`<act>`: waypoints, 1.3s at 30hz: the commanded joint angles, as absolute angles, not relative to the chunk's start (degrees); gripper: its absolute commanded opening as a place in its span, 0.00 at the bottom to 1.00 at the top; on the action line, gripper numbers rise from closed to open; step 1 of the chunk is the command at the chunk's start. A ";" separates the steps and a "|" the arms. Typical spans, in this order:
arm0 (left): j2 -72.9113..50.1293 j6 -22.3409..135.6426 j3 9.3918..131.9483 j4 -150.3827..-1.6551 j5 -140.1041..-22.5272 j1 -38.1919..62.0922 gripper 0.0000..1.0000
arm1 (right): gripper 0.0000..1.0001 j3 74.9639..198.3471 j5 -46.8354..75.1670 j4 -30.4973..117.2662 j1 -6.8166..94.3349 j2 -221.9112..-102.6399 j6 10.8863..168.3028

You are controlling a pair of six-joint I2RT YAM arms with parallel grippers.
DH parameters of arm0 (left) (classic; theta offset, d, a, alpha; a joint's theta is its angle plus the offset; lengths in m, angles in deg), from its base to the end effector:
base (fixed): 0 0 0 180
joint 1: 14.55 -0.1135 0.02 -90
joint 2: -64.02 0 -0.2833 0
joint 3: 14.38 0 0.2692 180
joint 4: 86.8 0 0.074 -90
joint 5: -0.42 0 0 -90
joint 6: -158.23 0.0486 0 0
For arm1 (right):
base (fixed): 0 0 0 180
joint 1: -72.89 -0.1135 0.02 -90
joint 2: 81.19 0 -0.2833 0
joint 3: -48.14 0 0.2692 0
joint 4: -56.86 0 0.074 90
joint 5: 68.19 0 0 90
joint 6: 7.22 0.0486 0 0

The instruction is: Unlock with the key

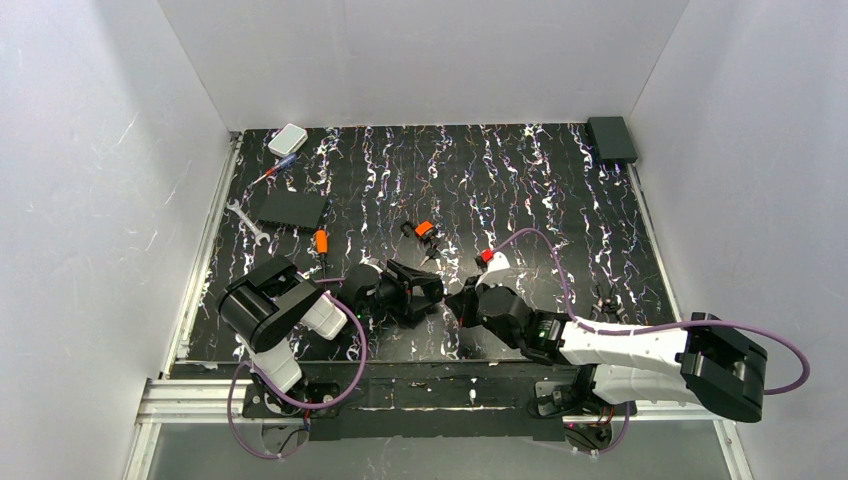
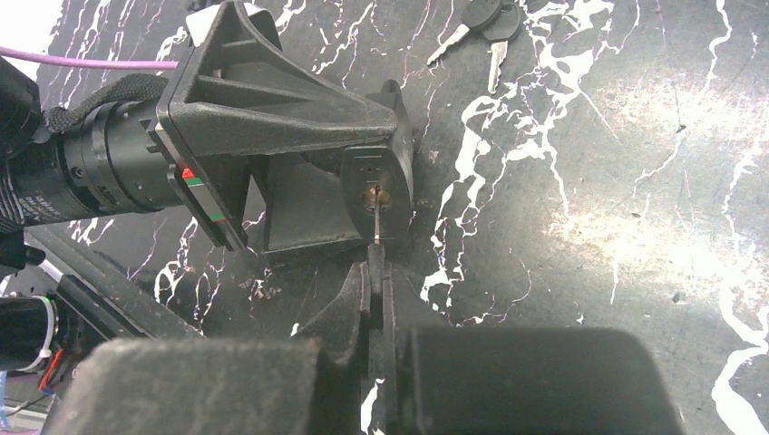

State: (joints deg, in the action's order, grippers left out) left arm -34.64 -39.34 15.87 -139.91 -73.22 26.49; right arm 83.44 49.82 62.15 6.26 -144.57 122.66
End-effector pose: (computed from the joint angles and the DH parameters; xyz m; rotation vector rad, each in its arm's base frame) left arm 0.2007 -0.1929 0.1114 -1.0922 2.1432 -1.8498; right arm 0.1155 0.2097 0.1948 -0.1380 1.9912 0.7547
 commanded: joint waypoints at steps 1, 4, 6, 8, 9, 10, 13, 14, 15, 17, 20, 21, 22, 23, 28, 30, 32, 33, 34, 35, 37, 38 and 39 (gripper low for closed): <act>-34.73 -39.83 15.99 -139.49 -71.20 26.83 0.00 | 0.01 86.39 50.57 65.54 6.96 -145.79 121.26; -34.83 -39.82 15.99 -139.54 -71.21 26.91 0.00 | 0.01 86.68 50.37 65.82 7.05 -146.31 121.21; -34.99 -39.79 15.91 -139.48 -71.21 26.86 0.00 | 0.01 86.76 50.39 65.86 7.06 -146.25 121.17; -35.09 -39.79 15.90 -139.56 -71.21 26.86 0.00 | 0.01 86.86 50.41 65.67 7.13 -146.00 121.00; -35.18 -39.83 15.90 -139.57 -71.21 26.88 0.00 | 0.01 87.00 50.42 65.50 7.14 -145.83 120.91; -35.20 -39.87 15.88 -139.64 -71.28 26.87 0.00 | 0.01 87.10 50.45 65.36 7.14 -145.66 120.82; -35.34 -39.83 15.90 -139.72 -71.28 26.90 0.00 | 0.01 87.29 50.58 65.09 7.28 -145.29 120.63; -35.46 -39.87 15.90 -139.74 -71.29 26.90 0.00 | 0.01 87.38 50.55 65.01 7.31 -145.27 120.59; -35.62 -39.81 15.90 -139.76 -71.22 26.91 0.00 | 0.01 87.51 50.51 64.99 7.32 -145.33 120.59; -35.86 -39.90 15.90 -139.87 -71.25 26.93 0.00 | 0.01 87.77 50.29 64.99 7.32 -145.48 120.51; -36.08 -40.03 15.88 -140.21 -71.26 26.91 0.00 | 0.01 87.92 50.37 64.75 7.41 -145.53 120.27; -36.09 -40.07 15.82 -140.39 -71.29 26.93 0.00 | 0.01 87.92 50.41 64.79 7.47 -145.57 120.23; -36.16 -40.02 15.82 -140.36 -71.30 26.90 0.00 | 0.01 87.94 50.28 64.81 7.49 -145.61 120.27; -36.14 -40.04 15.82 -140.36 -71.30 26.89 0.00 | 0.01 88.00 50.16 64.85 7.54 -145.74 120.27; -36.05 -40.06 15.82 -140.49 -71.30 26.93 0.00 | 0.01 88.09 50.35 64.88 7.67 -146.15 120.30; -36.09 -40.05 15.73 -140.45 -71.30 26.93 0.00 | 0.01 88.17 50.58 64.93 7.75 -146.06 120.29; -36.22 -40.05 15.68 -140.48 -71.30 26.96 0.00 | 0.01 88.54 50.82 64.92 7.76 -146.21 119.95; -36.26 -40.06 15.66 -140.53 -71.30 26.95 0.00 | 0.01 88.86 50.81 64.78 7.76 -146.44 119.57; -36.31 -40.05 15.72 -140.58 -71.30 26.96 0.00 | 0.01 89.29 50.69 64.60 7.76 -146.60 119.18; -36.30 -40.05 15.80 -140.62 -71.26 26.95 0.00 | 0.01 89.69 50.64 64.30 7.76 -146.86 118.78; -36.33 -40.14 15.97 -140.62 -71.21 27.00 0.00 | 0.01 90.14 50.49 64.00 7.76 -147.46 118.13; -36.34 -40.14 16.11 -140.67 -71.13 27.09 0.00 | 0.01 90.19 50.35 64.32 7.76 -147.75 117.76; -36.21 -40.14 16.23 -140.63 -71.12 27.04 0.00 | 0.01 90.20 50.06 64.88 7.76 -148.04 117.23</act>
State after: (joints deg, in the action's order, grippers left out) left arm -35.34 -39.38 15.87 -141.20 -74.40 26.44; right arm 86.65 49.51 60.47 7.26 -147.02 119.38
